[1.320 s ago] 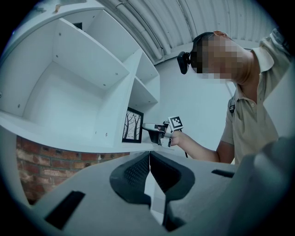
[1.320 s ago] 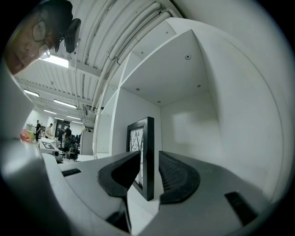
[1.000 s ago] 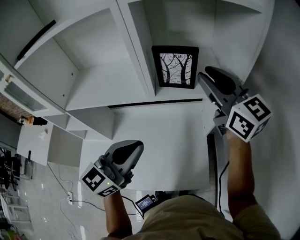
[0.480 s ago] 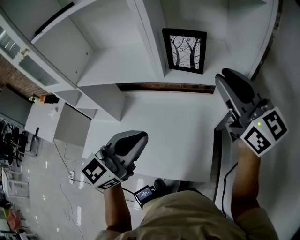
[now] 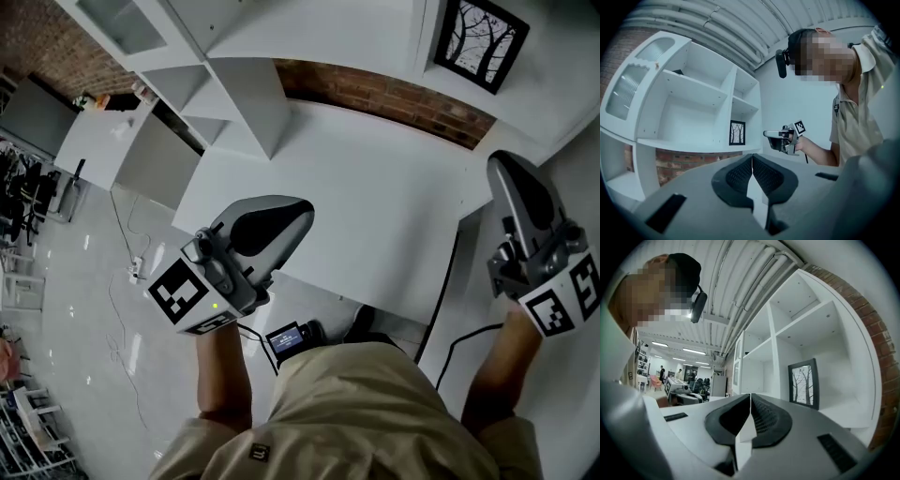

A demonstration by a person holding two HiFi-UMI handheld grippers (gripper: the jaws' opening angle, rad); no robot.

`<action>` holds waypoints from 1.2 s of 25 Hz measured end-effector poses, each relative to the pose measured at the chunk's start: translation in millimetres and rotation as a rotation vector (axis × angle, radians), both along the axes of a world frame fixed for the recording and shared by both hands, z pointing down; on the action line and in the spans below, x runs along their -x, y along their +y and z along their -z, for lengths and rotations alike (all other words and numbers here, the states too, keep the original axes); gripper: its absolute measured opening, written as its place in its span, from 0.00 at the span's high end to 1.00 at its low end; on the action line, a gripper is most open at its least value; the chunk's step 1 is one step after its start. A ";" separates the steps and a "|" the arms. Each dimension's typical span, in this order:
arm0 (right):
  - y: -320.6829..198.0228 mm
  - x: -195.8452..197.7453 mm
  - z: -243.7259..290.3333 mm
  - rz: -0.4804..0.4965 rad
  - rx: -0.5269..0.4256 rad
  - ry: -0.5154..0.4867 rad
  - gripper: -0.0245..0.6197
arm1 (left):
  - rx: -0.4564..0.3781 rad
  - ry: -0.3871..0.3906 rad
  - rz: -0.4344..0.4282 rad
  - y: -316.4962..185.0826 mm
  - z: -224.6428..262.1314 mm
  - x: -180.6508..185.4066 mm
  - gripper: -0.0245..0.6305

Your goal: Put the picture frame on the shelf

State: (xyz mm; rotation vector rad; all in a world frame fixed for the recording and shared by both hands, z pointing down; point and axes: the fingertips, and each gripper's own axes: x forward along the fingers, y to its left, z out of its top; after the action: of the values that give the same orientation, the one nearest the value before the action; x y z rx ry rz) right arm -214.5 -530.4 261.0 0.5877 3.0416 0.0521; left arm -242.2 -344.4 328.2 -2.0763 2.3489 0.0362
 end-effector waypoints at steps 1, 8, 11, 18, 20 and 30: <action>12.1 -2.0 -3.0 0.004 0.000 0.011 0.94 | 0.000 0.004 0.007 12.5 -1.2 -0.5 0.95; 109.0 -28.6 -23.6 0.052 -0.006 0.088 0.95 | 0.000 -0.009 0.017 95.9 -0.6 -16.9 0.95; 143.7 -41.6 -30.6 0.066 -0.026 0.108 0.95 | 0.005 -0.017 0.006 121.3 -2.3 -25.1 0.95; 192.5 -72.9 -43.5 0.039 -0.049 0.137 0.96 | 0.002 -0.005 -0.052 159.3 -15.2 -48.6 0.95; 198.2 -82.1 -41.8 0.025 -0.050 0.139 0.96 | 0.004 0.003 -0.076 162.7 -18.2 -55.5 0.95; 196.9 -129.3 -44.0 -0.084 -0.056 0.128 0.96 | 0.002 -0.005 -0.194 158.1 -27.0 -89.4 0.95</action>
State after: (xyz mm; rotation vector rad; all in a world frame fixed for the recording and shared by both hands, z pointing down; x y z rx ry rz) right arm -85.2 -333.5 305.0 0.4845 3.1979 0.1069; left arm -152.8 -186.3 355.2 -2.2935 2.1371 0.0284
